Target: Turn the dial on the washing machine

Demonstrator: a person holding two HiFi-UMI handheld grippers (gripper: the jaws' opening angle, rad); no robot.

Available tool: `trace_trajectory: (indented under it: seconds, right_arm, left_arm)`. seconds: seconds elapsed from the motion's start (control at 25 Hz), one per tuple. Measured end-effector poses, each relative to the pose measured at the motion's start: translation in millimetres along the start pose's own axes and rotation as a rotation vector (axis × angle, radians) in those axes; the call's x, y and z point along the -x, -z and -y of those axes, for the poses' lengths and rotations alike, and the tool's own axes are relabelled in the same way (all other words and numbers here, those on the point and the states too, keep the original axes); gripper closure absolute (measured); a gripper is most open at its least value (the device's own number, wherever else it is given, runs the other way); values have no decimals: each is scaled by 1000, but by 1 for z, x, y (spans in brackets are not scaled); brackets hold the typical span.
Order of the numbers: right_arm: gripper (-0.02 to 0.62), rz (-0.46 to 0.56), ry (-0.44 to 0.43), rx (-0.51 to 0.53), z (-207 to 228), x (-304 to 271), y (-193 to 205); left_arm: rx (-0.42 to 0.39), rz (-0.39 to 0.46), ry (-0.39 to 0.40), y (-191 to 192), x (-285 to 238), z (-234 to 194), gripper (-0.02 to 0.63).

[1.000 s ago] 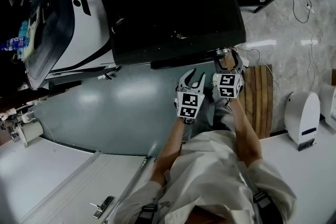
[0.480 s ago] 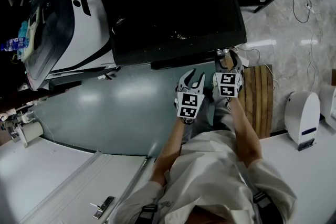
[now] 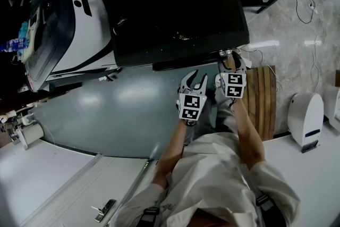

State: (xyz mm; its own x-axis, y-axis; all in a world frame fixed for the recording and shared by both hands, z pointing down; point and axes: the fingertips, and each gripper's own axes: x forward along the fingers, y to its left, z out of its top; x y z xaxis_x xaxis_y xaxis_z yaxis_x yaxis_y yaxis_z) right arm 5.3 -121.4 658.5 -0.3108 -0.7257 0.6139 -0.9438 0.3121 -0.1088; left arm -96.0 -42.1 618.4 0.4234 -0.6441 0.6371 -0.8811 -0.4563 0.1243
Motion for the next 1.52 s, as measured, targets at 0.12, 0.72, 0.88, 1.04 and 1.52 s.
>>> trace_trajectory:
  seconds: [0.12, 0.72, 0.88, 1.04, 1.52]
  right_arm:
    - [325, 9, -13, -38, 1, -1, 1]
    - [325, 37, -78, -233, 4, -2, 3]
    - [325, 44, -95, -275, 5, -2, 3]
    - [325, 49, -115, -324, 5, -2, 3]
    - [325, 74, -188, -488, 7, -3, 5]
  left_arm:
    - [1, 1, 2, 0, 0, 0, 462]
    - [1, 2, 2, 1, 0, -1, 462]
    - [-1, 3, 1, 0, 1, -1, 462]
    - [5, 5, 3, 0, 1, -1, 462]
    - [4, 5, 1, 1, 0, 0, 462]
